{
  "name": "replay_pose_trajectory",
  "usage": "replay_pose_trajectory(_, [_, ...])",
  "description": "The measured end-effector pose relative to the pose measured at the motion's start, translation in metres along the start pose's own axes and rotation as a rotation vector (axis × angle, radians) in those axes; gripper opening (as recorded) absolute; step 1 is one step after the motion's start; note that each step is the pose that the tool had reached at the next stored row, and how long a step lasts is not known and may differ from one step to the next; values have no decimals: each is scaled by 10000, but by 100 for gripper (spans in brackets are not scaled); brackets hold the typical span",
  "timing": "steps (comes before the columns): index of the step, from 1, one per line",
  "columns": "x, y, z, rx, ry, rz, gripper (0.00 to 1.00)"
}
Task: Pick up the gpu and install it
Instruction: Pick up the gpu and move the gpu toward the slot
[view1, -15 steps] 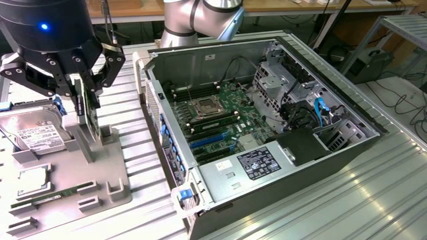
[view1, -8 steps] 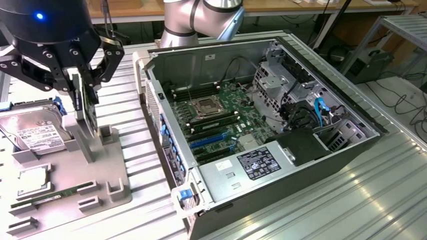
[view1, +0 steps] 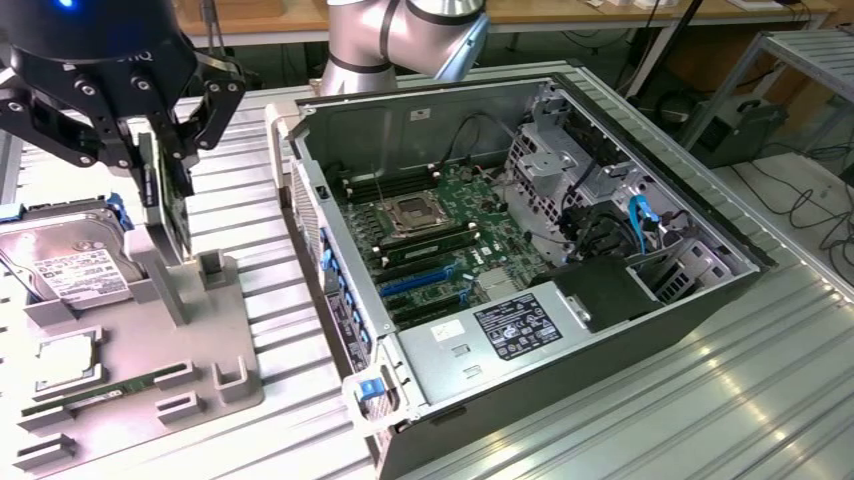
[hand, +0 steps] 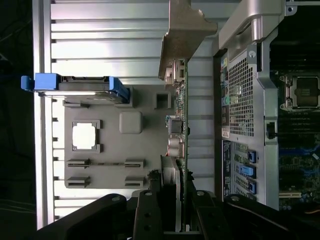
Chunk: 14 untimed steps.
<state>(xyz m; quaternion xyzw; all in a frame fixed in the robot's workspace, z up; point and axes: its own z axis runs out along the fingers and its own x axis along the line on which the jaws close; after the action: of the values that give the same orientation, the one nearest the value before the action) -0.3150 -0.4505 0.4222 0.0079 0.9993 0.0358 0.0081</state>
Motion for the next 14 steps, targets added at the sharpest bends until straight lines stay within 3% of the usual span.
replay_pose_trajectory(14, [-3,13,-184,0,0,0,27])
